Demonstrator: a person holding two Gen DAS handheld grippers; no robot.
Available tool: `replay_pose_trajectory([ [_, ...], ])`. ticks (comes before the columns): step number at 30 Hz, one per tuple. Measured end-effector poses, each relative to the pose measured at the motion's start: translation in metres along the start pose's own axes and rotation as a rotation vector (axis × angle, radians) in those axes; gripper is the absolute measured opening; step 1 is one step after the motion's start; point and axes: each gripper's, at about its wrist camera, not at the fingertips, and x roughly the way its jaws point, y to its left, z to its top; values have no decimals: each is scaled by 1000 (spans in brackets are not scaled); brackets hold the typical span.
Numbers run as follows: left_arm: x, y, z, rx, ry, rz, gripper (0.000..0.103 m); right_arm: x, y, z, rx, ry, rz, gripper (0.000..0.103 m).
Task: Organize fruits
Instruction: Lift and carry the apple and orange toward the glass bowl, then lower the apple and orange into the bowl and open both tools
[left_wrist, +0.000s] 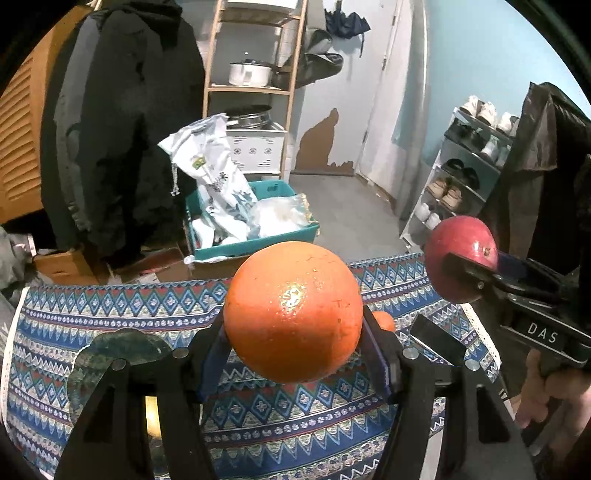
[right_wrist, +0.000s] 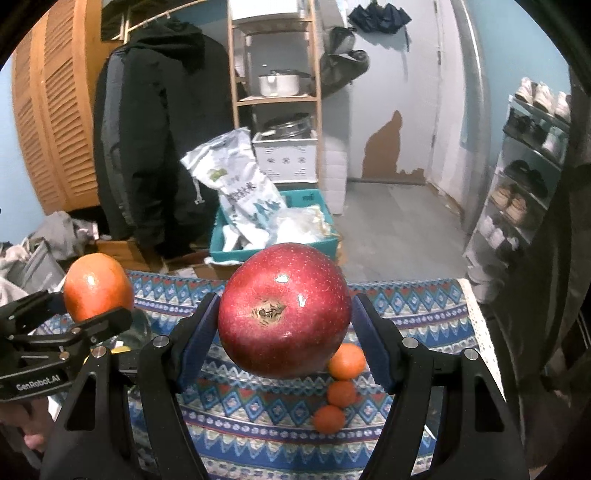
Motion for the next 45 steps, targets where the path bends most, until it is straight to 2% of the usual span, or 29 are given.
replay_pose_trajectory([
  [30,-32,119,-24,-193,-17,145,66,49,123,20,-117,46,204,72],
  [45,-24,185,-53,-296,44,240,66,90,186,13,-172,117,280,72],
])
